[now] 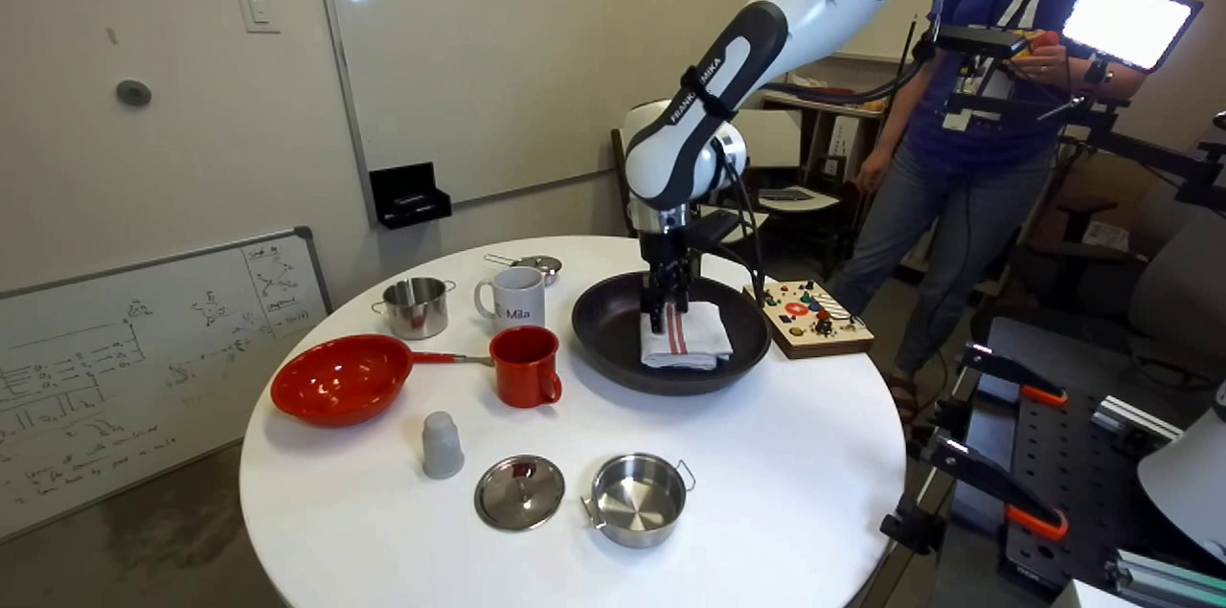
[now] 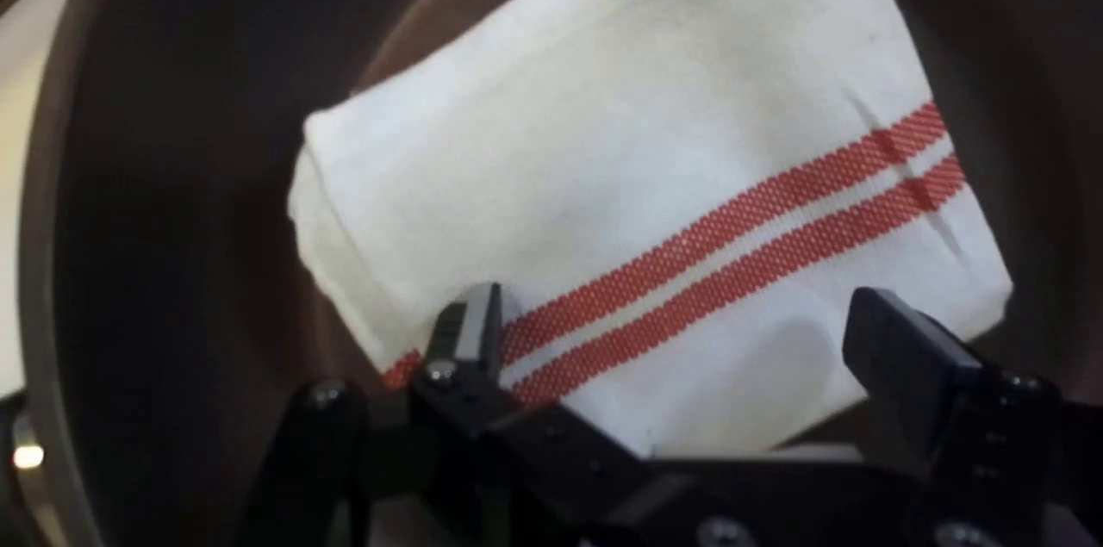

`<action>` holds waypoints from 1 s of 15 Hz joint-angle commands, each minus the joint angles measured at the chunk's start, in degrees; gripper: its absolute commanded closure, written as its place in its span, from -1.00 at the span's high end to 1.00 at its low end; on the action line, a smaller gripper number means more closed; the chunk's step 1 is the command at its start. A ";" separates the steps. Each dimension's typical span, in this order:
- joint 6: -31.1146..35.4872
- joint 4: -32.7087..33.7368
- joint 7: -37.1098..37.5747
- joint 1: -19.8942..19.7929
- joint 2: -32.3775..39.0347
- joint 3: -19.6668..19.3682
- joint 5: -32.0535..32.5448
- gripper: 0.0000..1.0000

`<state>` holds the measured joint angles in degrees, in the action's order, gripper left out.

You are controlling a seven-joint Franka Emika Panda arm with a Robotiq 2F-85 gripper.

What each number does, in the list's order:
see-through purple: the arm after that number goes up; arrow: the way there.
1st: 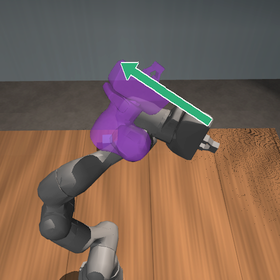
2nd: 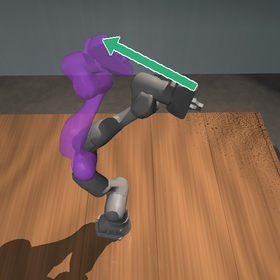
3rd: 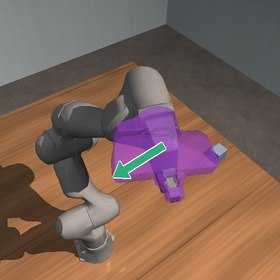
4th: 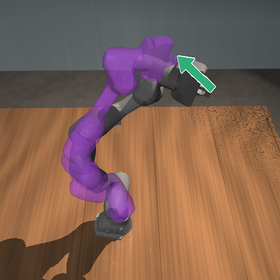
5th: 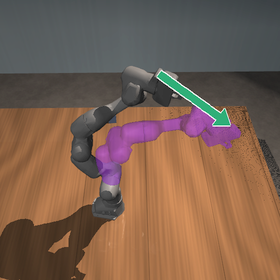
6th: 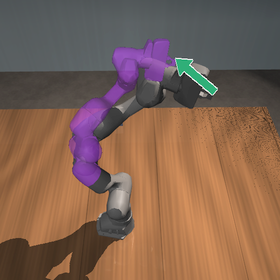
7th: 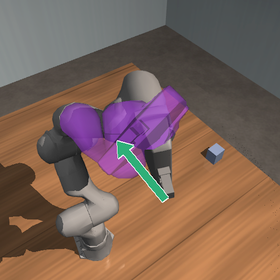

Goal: Use the towel to wipe the inside of the pan

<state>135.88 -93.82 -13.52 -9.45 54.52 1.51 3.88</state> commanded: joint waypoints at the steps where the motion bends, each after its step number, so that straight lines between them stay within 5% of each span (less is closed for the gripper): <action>1: 9.59 -10.16 -1.25 -1.15 -3.17 0.20 -0.73 1.00; 7: 16.56 -14.87 -0.87 -0.48 -2.96 0.02 0.28 1.00; 8: 16.46 -15.08 -0.74 -0.48 -2.91 0.03 0.19 0.50; 10: 15.80 -15.34 -0.74 -0.53 -2.78 0.03 0.14 0.36; 15: 14.92 -15.34 -1.54 -1.31 -2.45 0.31 -0.02 -0.45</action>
<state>150.78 -107.64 -13.56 -10.07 52.49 1.53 4.02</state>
